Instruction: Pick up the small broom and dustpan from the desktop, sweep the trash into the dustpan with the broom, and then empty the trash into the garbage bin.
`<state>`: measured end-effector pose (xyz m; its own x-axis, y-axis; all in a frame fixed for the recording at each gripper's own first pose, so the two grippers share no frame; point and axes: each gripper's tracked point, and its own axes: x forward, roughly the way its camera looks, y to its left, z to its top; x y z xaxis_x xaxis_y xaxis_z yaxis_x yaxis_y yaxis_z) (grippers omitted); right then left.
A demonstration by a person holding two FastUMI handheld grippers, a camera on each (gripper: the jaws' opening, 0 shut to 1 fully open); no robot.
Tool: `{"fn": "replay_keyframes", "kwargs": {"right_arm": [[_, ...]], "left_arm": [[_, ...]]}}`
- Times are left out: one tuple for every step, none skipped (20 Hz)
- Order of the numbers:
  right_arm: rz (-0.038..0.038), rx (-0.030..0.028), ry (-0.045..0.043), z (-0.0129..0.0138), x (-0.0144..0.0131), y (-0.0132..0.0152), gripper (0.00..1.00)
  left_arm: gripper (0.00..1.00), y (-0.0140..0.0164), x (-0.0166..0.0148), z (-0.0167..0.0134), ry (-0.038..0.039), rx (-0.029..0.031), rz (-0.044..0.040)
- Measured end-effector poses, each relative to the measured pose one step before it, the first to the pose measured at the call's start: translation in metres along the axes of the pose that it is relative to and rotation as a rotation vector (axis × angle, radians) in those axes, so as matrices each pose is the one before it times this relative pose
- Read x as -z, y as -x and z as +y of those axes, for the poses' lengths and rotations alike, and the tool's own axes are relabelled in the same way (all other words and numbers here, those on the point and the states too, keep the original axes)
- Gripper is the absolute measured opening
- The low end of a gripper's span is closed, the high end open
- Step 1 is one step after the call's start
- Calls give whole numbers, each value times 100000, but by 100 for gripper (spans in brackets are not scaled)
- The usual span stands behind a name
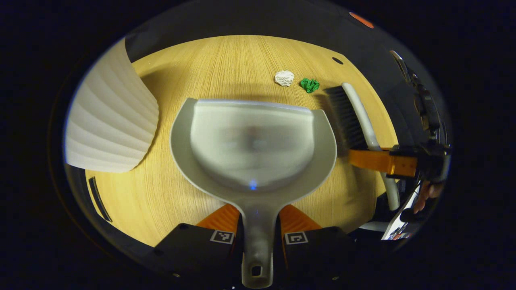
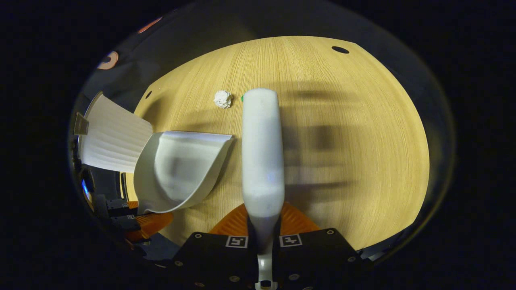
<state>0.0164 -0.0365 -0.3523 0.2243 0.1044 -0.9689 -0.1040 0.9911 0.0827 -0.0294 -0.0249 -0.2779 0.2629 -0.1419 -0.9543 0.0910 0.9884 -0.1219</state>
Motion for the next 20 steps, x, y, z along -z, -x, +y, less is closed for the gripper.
{"fn": "replay_keyframes", "kwargs": {"right_arm": [[-618,1206,1371,-543,-865,236,14],[-580,1716,975,-446,-883,-119,14],[-669,868,339,-382,-1191,-150,13],[517,883,1036,-555,-1178,130,14],[220,1199,1319,-559,-1234,-33,14],[658,1145,2621,-402,-1083,-357,13],[-728,1691,2051,-634,-1354,-415,13],[1561,303,3107,-287,-1016,-216,14],[785,386,2496,-327,-1063,-303,13],[1706,-109,2668,-31,-820,-387,14],[1353,375,2739,-397,-877,-298,13],[1667,514,3164,-579,-749,-327,13],[1830,-371,3586,29,-532,-571,14],[2492,-361,5350,112,-123,-646,13],[2164,223,5999,86,-160,-514,13],[1454,-532,6080,458,-171,-214,14],[517,-2983,5207,930,-466,71,14],[547,-5275,3458,1174,-166,12,13],[907,-6451,3311,1710,8,-98,13],[1178,-3186,3061,1154,14,-52,13]], "left_arm": [[31,720,-110,-87,-1904,320,-731],[31,648,-479,-267,-2166,304,-680],[31,737,-652,-407,-3024,838,-354],[31,1334,-699,-63,-3216,436,398],[30,858,-366,-9,-3345,384,1587],[31,285,-810,33,-3157,583,1839],[31,501,-718,29,-2166,578,1059],[31,466,-756,-328,-1972,684,1579],[31,486,-991,-42,-1642,213,1486],[31,586,-1449,-241,-2594,210,1299],[31,53,-1154,-144,-2844,-68,358],[31,314,-375,-348,-3450,966,-445],[31,380,-837,-314,-2736,1116,294],[31,428,-646,-21,-3279,717,1360],[31,330,-1025,44,-2484,-744,1030],[31,239,-897,41,-2195,173,971],[31,215,-1193,41,-1699,62,-1434],[31,378,-881,25,-1582,127,101],[31,43,-531,-50,-1200,-206,-396],[31,-249,1454,11,-767,41,93]]}}
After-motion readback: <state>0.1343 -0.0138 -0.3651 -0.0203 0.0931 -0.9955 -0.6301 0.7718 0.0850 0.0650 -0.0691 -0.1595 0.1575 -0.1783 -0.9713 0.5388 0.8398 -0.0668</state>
